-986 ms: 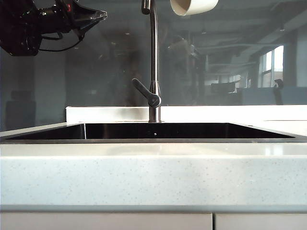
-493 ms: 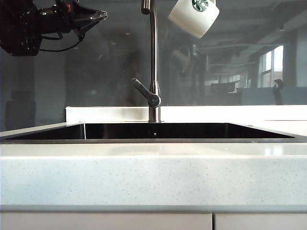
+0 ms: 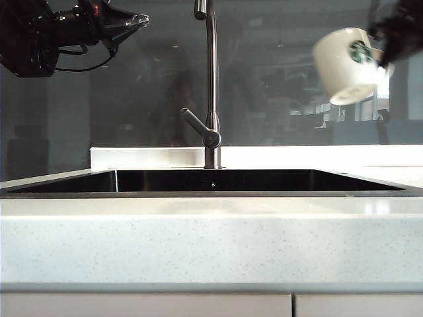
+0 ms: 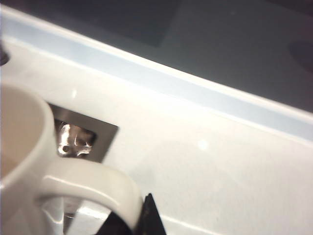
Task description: Pick up the mug next to the sink, go to the faucet to get some water, pour the water into the sink, and finally put the mug back to its place.
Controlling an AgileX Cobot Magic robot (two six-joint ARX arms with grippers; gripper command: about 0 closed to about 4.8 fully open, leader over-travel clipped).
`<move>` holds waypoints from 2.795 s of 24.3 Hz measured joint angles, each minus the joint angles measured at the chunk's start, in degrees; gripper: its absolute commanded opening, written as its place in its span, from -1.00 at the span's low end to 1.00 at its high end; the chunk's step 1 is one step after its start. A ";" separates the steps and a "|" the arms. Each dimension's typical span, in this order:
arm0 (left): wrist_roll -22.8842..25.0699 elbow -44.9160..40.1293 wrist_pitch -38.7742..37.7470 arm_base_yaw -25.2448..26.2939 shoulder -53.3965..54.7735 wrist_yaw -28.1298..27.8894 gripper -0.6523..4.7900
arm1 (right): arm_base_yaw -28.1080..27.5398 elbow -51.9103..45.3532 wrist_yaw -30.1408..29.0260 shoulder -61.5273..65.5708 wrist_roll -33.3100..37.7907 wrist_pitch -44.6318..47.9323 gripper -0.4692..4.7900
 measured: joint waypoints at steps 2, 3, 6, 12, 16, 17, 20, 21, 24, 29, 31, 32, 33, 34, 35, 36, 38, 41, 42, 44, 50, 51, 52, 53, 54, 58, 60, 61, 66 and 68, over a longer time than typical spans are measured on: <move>0.00 0.00 0.00 -0.37 0.00 0.02 -0.77 | -3.48 -12.20 -2.47 -2.56 3.06 12.85 -0.85; 0.00 0.00 0.00 -0.37 0.00 0.02 -0.77 | -4.13 -17.88 -2.49 -3.10 3.91 19.34 -0.85; -0.02 0.00 0.00 -0.37 0.00 0.00 -0.77 | -5.07 -26.21 -3.93 -3.04 4.28 30.21 -0.85; -0.02 0.00 0.00 -0.35 0.00 0.02 -0.77 | -8.33 -33.20 -5.88 0.92 4.57 42.84 -0.85; -0.04 0.00 0.00 -0.35 0.00 0.15 -0.77 | -9.49 -33.51 -7.43 3.67 4.52 44.63 -0.85; -0.04 0.00 0.00 -0.35 0.00 0.33 -0.77 | -9.46 -33.44 -7.61 4.50 4.39 46.49 -0.85; -0.07 0.00 0.00 -0.46 0.00 0.48 -0.77 | -9.46 -33.33 -8.59 7.39 4.42 51.23 -0.85; -0.04 0.00 0.00 -0.52 0.00 0.50 -0.77 | -9.46 -33.33 -8.79 8.48 4.42 52.19 -0.85; -0.07 0.00 0.00 -0.59 0.00 0.52 -0.77 | -9.49 -33.33 -8.94 10.56 4.63 53.96 -0.85; -1.27 0.00 0.00 -0.61 0.00 0.92 -0.77 | -10.75 -33.33 -9.38 11.37 4.52 55.74 -0.85; -1.31 0.00 0.00 -0.63 0.00 0.92 -0.77 | -11.87 -33.33 -9.33 11.43 4.46 56.02 -0.85; -1.31 0.00 -0.02 -0.63 0.00 0.92 -0.77 | -12.59 -33.33 -9.33 11.43 4.46 56.08 -0.85; -1.31 0.00 0.00 -0.63 0.00 0.94 -0.77 | -13.11 -33.33 -9.33 11.43 4.48 56.17 -0.85; -1.33 0.00 0.00 -0.63 0.00 0.92 -0.77 | -13.64 -33.33 -9.29 11.43 4.48 56.24 -0.85; -1.31 0.00 0.00 -0.63 0.00 0.94 -0.77 | -13.97 -33.33 -9.33 11.43 4.48 56.28 -0.85; -1.33 0.00 0.00 -0.63 0.00 0.92 -0.77 | -14.21 -33.33 -9.35 11.43 4.50 56.41 -0.85; -1.31 0.00 0.00 -0.66 0.00 0.92 -0.77 | -14.29 -33.33 -10.80 11.43 4.50 56.46 -0.85; -1.31 0.00 0.00 -0.68 0.00 0.92 -0.77 | -13.44 -33.33 -11.47 11.43 4.50 56.43 -0.85; -1.33 0.00 0.00 -0.70 0.00 0.92 -0.77 | -12.74 -33.33 -11.61 11.43 4.50 56.46 -0.85; -1.31 0.00 0.00 -0.72 0.00 0.92 -0.77 | -11.85 -33.33 -11.69 11.43 4.50 56.41 -0.85; -1.33 0.00 0.00 -0.94 0.00 0.94 -0.77 | -11.91 -33.33 -11.45 11.43 4.50 56.41 -0.85; -1.33 0.00 0.00 -1.01 0.00 0.94 -0.77 | -11.91 -33.33 -11.45 11.43 4.50 56.39 -0.85; -1.33 0.00 0.00 -1.18 0.00 0.94 -0.77 | -11.91 -33.33 -11.47 11.43 4.50 56.30 -0.85; -1.33 0.00 0.00 -1.29 0.00 0.92 -0.77 | -11.89 -33.33 -11.47 11.41 4.50 56.00 -0.85; -1.33 0.00 0.00 -1.38 0.00 0.94 -0.77 | -11.89 -33.33 -11.50 11.43 4.50 55.84 -0.85; -1.31 0.00 0.00 -1.90 0.00 0.96 -0.77 | -11.89 -33.40 -11.47 11.43 4.52 55.43 -0.85; -1.33 0.00 0.00 -2.05 0.00 0.94 -0.77 | -11.89 -33.40 -11.50 11.43 4.52 55.43 -0.85; -1.31 0.00 0.00 -2.08 0.00 0.96 -0.77 | -11.89 -33.40 -11.50 11.43 4.52 55.43 -0.85; -1.31 0.00 0.00 -2.23 0.00 0.94 -0.77 | -11.58 -33.40 -11.45 11.41 4.52 55.39 -0.82; -1.33 0.00 0.00 -2.23 0.00 0.96 -0.77 | -11.50 -33.40 -11.50 11.41 4.57 54.99 -0.72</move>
